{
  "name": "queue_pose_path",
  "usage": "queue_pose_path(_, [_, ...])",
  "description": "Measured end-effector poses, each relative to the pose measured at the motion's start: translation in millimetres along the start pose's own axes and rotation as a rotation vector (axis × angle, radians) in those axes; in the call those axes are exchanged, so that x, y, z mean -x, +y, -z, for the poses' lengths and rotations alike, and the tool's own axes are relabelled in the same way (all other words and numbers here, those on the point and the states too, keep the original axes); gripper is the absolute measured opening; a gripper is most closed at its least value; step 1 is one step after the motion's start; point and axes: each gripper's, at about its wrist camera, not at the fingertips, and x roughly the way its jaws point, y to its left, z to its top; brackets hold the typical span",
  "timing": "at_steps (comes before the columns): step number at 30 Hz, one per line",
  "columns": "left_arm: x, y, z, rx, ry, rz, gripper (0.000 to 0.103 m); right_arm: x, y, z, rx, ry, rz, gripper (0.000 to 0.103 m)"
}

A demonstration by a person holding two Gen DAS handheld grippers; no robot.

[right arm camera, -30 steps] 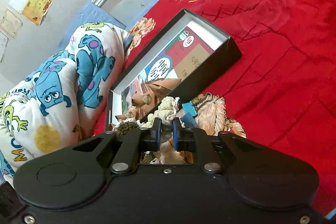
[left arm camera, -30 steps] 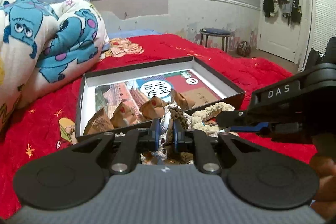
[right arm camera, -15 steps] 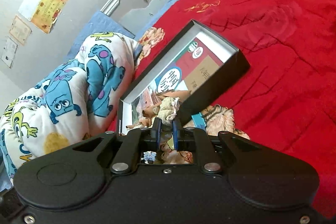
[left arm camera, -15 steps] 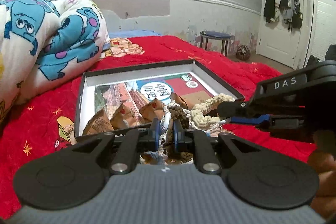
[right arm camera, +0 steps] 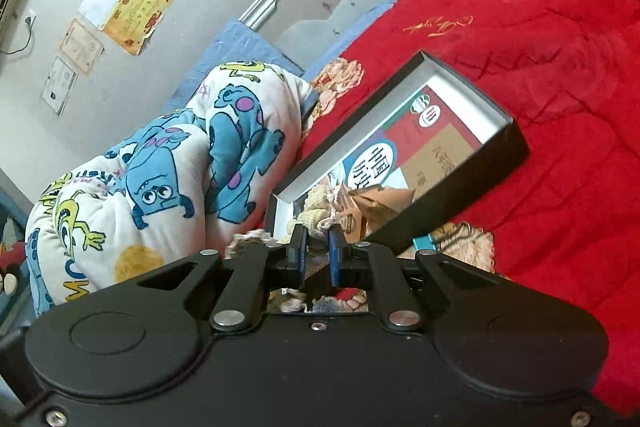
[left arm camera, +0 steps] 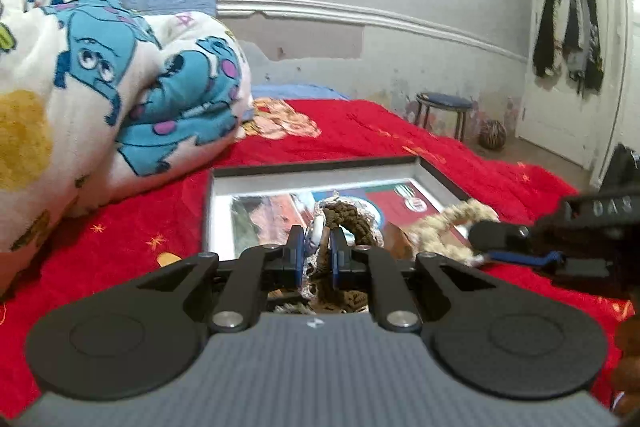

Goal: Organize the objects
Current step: 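Carry the left tool's scrunchie into the black box while the right tool carries its own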

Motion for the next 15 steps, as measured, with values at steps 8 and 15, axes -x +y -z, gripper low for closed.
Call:
queue_pose_path(8, [7.0,41.5,-18.1,0.109,-0.105,-0.030,0.016,-10.2,-0.5,-5.9,0.012,-0.002,-0.005,0.012])
queue_pose_path(15, [-8.2,66.0,-26.4,0.187,-0.120,-0.038,0.016,-13.8,-1.7,-7.9,0.002,-0.008,-0.038,0.012])
